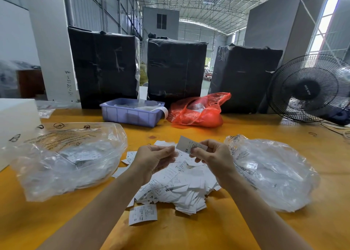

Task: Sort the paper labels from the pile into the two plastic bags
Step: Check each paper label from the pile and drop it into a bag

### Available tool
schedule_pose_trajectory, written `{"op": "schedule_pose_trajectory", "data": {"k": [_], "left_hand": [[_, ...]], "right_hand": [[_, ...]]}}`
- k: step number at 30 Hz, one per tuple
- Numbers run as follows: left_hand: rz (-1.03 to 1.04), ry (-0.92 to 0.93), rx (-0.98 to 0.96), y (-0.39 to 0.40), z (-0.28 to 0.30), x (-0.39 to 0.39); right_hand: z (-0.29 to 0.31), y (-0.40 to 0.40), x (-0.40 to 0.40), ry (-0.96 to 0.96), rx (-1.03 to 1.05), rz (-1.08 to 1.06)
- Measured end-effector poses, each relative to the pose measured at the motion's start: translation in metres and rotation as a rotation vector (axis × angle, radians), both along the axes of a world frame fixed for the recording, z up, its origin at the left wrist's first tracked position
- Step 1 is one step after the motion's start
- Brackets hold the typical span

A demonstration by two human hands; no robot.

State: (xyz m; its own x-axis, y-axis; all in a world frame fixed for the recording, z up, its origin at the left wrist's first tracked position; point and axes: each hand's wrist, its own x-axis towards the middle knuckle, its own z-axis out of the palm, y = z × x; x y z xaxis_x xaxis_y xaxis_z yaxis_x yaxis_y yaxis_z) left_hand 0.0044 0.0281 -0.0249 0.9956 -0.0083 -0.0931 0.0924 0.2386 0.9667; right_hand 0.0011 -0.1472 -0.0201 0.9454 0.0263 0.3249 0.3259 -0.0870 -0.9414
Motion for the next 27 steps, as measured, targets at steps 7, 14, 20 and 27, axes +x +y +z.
{"op": "schedule_pose_trajectory", "data": {"k": [7,14,20,27], "left_hand": [[-0.016,0.002,0.015,-0.0005,0.0008,-0.0015],[-0.011,0.008,0.002,-0.0024,0.0019,-0.003],[0.013,0.004,0.0,-0.0015,0.0016,-0.0026],[0.0,-0.015,0.07,-0.002,0.0002,-0.002]], "right_hand": [[-0.0024,0.0017,0.002,-0.027,-0.034,-0.042],[-0.0038,0.0031,0.0006,-0.028,-0.077,0.006],[-0.0048,0.0027,0.0013,0.028,-0.143,0.07],[-0.0018,-0.0033,0.0014,0.177,-0.163,0.152]]}}
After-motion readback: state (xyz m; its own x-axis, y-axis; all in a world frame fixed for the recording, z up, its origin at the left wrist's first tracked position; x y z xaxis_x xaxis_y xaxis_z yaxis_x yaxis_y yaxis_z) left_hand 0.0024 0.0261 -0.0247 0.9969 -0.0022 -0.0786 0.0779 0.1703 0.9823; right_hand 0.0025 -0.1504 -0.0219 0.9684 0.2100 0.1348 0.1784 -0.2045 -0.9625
